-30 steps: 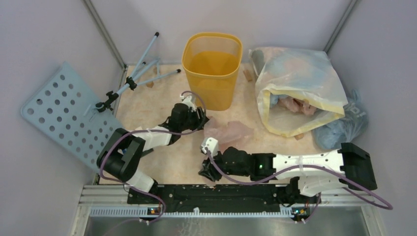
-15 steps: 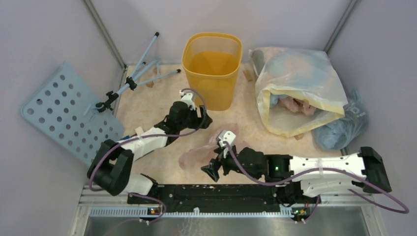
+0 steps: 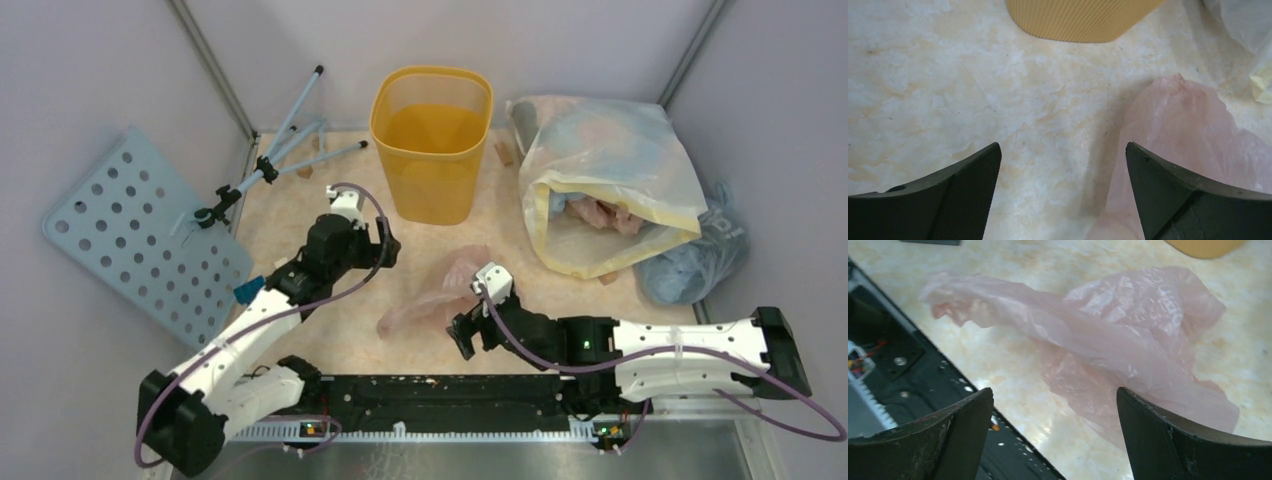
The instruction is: Put the trash bags into the trash bin
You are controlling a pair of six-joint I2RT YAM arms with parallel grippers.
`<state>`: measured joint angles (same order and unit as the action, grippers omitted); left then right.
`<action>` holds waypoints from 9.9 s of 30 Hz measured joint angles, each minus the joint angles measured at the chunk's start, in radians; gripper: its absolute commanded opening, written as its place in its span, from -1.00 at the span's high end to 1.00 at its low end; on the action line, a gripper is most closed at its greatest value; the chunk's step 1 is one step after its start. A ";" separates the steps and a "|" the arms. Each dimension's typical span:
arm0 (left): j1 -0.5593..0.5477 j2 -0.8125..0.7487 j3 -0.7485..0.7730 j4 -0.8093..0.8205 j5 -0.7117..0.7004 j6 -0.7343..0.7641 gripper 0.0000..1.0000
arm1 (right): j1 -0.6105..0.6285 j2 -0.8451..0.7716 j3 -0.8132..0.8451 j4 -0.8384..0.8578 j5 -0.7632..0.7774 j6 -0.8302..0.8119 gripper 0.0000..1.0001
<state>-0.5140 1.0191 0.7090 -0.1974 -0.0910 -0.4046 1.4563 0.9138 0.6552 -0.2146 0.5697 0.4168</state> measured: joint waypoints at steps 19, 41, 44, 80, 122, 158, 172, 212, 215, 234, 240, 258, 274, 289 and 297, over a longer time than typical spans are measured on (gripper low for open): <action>-0.145 -0.241 -0.061 -0.080 0.414 0.072 -0.89 | -0.150 -0.050 0.006 -0.151 0.090 0.006 -0.87; -0.225 -0.571 -0.123 -0.147 0.241 -0.018 -0.92 | -0.309 0.253 0.155 -0.014 0.011 -0.059 -0.86; -0.225 -0.571 -0.177 -0.133 0.221 -0.039 -0.94 | -0.342 0.293 0.201 -0.011 -0.007 -0.061 -0.86; -0.225 -0.805 -0.497 0.108 0.168 -0.133 -0.93 | -0.555 0.487 0.416 0.011 -0.232 -0.137 -0.86; 0.101 -0.032 -0.374 0.606 0.475 0.049 -0.54 | -0.571 0.488 0.426 -0.020 -0.253 -0.155 -0.84; 0.299 0.209 -0.253 0.581 0.356 -0.036 1.00 | -0.576 0.110 0.167 -0.037 -0.354 -0.180 -0.84; 0.336 0.299 -0.204 0.547 0.364 -0.019 1.00 | -0.735 0.073 0.050 0.067 -0.435 -0.100 -0.78; 0.336 0.341 -0.168 0.533 0.454 -0.012 1.00 | -0.570 0.036 -0.276 0.431 -0.714 -0.003 -0.53; 0.336 0.341 -0.168 0.533 0.455 -0.013 1.00 | -0.570 0.120 -0.275 0.530 -0.835 -0.005 -0.53; 0.338 0.236 -0.168 0.472 0.376 -0.020 1.00 | -0.579 0.209 -0.074 0.400 -0.594 0.001 1.00; 0.358 0.080 -0.168 0.417 0.263 -0.049 1.00 | -0.723 0.060 0.010 0.085 -0.187 0.100 1.00; 0.370 -0.095 -0.185 0.372 0.529 -0.133 1.00 | -0.794 0.055 0.056 -0.038 -0.343 0.056 -0.28; 0.370 -0.103 -0.149 0.324 0.606 -0.122 1.00 | -0.794 0.153 0.055 0.047 -0.683 -0.143 -0.64; 0.370 -0.045 -0.129 0.315 0.676 -0.103 1.00 | -0.712 0.342 0.127 0.076 -0.761 -0.276 0.03; 0.370 -0.046 -0.118 0.277 0.594 -0.090 1.00 | -0.686 0.310 0.127 0.044 -0.765 -0.263 0.68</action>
<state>-0.1436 0.9730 0.5911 0.0792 0.5034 -0.4946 0.7708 1.2240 0.7822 -0.1707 -0.1955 0.1535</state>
